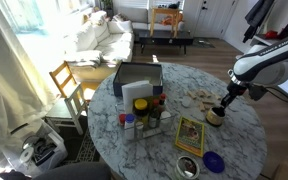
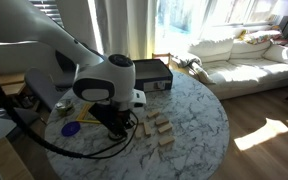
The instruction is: Take the lid off of the can then put the can on the lid
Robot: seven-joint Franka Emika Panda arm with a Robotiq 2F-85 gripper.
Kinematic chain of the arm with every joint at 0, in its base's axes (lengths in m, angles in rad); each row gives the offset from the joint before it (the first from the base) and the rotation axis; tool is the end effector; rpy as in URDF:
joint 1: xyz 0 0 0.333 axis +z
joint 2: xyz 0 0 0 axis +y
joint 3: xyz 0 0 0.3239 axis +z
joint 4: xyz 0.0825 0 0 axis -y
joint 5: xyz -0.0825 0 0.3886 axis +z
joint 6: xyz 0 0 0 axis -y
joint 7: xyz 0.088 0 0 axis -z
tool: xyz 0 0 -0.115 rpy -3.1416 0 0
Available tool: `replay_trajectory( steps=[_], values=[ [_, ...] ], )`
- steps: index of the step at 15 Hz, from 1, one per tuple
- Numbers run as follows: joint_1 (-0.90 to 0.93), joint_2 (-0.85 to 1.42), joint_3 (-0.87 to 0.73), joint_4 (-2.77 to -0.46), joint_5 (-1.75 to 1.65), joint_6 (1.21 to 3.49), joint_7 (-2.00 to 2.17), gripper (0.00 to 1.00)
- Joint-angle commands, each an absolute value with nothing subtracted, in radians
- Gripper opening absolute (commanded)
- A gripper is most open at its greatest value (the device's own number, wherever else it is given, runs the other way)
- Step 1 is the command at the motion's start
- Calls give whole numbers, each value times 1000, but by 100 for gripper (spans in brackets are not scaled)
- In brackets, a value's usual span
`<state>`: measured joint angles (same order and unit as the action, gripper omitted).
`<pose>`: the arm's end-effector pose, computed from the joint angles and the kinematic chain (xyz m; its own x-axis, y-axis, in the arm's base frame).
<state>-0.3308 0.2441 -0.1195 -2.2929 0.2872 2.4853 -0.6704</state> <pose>0.4761 -0.2311 0.2361 0.9993 -0.0118 0.0345 -0.0067 -0.9897 -0.1433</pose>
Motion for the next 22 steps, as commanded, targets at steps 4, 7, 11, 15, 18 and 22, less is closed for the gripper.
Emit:
replay_trajectory(
  steps=[4,7,11,15,18,22],
  values=[
    [-331,218,-121,-2345,275,2528,-706,3],
    [-330,220,-122,-2352,273,2549,-700,3],
    [-330,220,-118,-2354,277,2551,-696,3],
    [-325,221,-118,-2359,271,2549,-689,7],
    [-323,196,-118,-2359,272,2544,-687,43],
    [-320,117,-118,-2346,284,2485,-701,73]
  ],
)
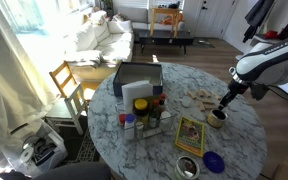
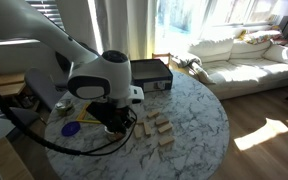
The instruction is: Take the lid off of the can then put the can on the lid
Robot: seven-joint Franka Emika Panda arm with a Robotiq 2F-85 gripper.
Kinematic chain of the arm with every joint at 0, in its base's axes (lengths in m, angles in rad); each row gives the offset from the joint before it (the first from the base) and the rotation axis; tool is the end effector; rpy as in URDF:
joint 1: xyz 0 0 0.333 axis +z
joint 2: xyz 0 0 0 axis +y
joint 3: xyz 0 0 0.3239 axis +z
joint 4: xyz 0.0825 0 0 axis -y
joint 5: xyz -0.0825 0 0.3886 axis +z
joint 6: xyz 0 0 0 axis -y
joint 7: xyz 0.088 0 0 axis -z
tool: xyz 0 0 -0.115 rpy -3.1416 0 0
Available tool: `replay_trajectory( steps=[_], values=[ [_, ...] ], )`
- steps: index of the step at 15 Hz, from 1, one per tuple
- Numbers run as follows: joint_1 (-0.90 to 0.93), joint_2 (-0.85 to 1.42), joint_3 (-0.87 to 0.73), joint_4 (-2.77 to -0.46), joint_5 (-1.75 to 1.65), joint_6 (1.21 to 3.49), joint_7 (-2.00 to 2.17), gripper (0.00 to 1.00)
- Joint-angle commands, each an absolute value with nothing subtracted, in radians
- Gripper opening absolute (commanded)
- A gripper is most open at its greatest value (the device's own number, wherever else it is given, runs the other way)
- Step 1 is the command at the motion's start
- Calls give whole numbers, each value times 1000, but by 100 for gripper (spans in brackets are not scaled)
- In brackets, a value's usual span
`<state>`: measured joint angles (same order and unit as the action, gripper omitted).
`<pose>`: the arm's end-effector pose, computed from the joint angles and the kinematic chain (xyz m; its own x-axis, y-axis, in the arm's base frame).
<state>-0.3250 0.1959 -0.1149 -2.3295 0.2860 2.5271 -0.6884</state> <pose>0.4731 -0.2252 0.2509 0.9966 0.0121 0.0816 0.0216 -0.9929 -0.1166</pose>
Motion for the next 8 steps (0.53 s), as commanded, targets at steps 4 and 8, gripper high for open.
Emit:
replay_trajectory(
  steps=[4,8],
  values=[
    [-288,14,-139,-2336,233,2410,-657,100],
    [-260,-55,-153,-2301,162,2291,-552,100]
  ],
)
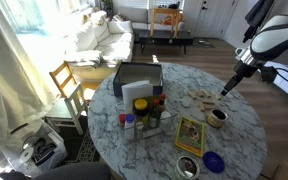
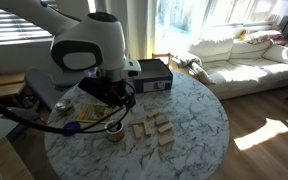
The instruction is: Take the lid off of the can then put the can on the lid
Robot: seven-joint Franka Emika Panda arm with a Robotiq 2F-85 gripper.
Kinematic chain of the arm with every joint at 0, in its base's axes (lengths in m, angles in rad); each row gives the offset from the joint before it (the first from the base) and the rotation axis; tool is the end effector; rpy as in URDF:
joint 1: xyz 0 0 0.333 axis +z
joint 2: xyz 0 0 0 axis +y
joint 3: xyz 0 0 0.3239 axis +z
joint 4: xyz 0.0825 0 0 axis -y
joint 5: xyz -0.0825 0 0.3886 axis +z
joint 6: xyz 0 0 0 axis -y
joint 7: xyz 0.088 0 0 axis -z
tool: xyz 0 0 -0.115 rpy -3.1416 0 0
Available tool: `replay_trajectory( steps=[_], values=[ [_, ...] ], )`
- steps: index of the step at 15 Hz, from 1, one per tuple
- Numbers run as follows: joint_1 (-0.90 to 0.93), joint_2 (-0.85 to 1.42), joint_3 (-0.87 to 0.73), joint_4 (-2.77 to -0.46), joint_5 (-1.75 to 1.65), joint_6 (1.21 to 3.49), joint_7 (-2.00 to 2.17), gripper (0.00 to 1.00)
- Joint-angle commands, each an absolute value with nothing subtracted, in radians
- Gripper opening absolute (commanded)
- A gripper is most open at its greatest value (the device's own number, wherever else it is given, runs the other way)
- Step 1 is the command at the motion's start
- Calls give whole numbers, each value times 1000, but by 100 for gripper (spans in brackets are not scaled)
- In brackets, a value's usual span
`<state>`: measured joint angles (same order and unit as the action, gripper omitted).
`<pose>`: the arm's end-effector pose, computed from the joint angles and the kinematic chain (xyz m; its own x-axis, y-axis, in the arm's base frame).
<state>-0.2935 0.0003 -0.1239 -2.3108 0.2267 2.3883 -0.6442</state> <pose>0.4785 -0.2086 0.3481 0.9869 0.0591 0.1503 0.0739 -0.9928 -0.0946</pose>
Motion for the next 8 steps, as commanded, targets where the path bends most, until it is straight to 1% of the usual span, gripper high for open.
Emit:
replay_trajectory(
  steps=[1,6,7,8],
  values=[
    [-255,-63,-156,-2290,141,2246,-520,100],
    [-232,-91,-162,-2243,93,2032,-419,100],
    [-229,-80,-167,-2251,111,2093,-449,100],
    [-225,-83,-168,-2248,111,2083,-447,100]
  ],
)
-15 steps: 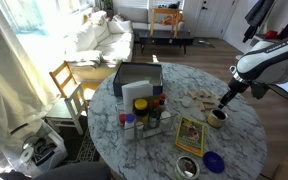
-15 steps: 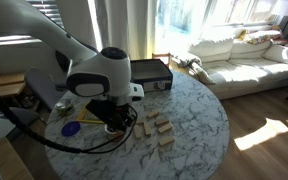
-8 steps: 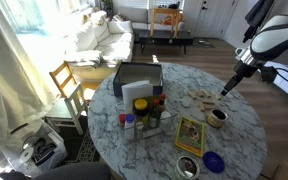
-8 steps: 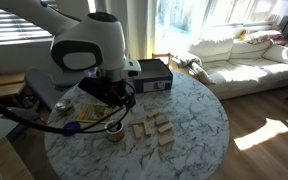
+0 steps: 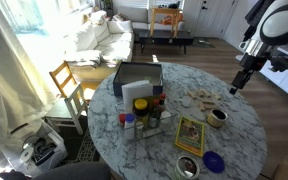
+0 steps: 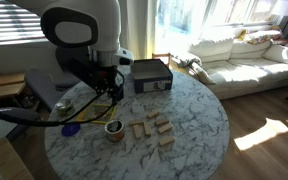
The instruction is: Take the lid off of the can then put the can on the lid
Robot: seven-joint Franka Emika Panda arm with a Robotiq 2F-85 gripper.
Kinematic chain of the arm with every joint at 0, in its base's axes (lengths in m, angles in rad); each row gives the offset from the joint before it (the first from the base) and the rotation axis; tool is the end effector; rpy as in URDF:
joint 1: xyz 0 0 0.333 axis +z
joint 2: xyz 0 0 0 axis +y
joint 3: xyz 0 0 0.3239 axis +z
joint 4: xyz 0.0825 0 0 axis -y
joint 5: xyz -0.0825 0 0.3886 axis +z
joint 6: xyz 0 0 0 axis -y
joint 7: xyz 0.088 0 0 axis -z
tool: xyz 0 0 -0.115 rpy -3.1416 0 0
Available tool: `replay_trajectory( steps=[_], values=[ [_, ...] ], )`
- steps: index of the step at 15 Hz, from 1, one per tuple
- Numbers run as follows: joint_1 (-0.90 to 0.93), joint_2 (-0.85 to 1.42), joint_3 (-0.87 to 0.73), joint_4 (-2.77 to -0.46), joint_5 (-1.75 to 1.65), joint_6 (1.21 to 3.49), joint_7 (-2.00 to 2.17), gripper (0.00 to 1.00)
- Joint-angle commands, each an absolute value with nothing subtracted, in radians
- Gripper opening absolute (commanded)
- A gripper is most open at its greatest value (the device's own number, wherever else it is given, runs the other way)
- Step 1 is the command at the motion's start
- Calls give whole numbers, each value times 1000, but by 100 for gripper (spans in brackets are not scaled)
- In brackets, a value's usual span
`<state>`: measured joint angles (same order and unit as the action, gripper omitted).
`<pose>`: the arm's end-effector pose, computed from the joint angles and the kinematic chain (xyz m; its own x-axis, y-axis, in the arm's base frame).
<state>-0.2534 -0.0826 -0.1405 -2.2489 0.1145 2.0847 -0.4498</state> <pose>0.4659 -0.1871 0.3911 0.9995 -0.0015 -0.0310 -0.0056 -0.9911 -0.1327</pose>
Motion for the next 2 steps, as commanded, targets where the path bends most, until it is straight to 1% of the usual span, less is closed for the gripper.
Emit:
replay_trajectory(
  steps=[1,2],
  values=[
    [-222,-83,-170,-2247,112,2084,-447,100],
    [-221,-83,-171,-2247,112,2084,-447,100]
  ],
)
